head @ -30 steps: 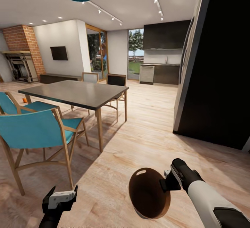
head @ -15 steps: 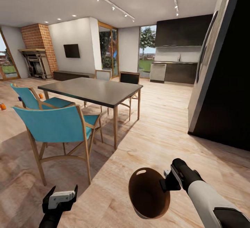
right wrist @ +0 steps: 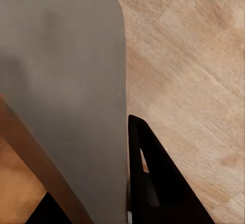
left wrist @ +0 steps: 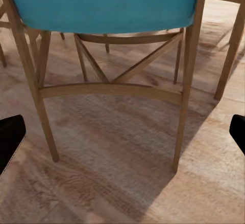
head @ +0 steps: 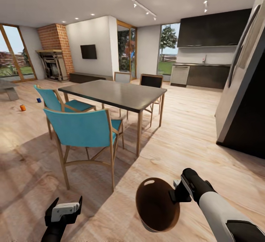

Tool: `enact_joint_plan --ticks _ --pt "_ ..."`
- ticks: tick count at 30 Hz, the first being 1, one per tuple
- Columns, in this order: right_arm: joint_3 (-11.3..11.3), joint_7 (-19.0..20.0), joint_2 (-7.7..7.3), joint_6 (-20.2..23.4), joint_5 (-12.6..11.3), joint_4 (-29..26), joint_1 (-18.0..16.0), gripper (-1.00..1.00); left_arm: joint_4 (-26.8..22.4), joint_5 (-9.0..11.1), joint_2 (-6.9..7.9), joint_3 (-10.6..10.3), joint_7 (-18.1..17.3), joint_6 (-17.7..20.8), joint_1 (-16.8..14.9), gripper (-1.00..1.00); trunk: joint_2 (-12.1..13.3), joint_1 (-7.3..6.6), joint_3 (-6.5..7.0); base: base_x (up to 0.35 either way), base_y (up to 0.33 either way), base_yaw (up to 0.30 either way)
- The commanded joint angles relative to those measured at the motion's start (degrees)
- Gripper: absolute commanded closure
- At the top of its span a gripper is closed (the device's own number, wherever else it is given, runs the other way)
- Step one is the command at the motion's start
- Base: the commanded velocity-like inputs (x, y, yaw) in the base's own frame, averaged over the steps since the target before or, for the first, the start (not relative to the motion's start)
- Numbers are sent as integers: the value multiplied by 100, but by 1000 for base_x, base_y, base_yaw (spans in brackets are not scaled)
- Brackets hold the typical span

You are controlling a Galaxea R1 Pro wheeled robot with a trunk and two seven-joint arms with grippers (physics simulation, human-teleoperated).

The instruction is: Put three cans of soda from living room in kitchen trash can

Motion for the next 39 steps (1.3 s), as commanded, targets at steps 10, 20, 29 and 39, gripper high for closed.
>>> enact_joint_plan --ticks 10,20,29,39 --pt "-8 31 -4 13 -78 -7 -2 100 0 0 0 0 7 -52 0 -100 0 0 -8 0 32 68" --pt "260 38 0 13 -86 -18 -2 100 1 0 0 0 1 -65 0 -100 0 0 -8 5 1 226" --pt "285 39 7 13 -88 -16 -2 100 0 0 0 0 -7 -58 0 -100 0 0 -21 250 0 235" --pt "278 30 3 13 -87 -13 -2 100 3 0 -2 0 -1 -58 0 -100 0 0 -52 191 7 184"
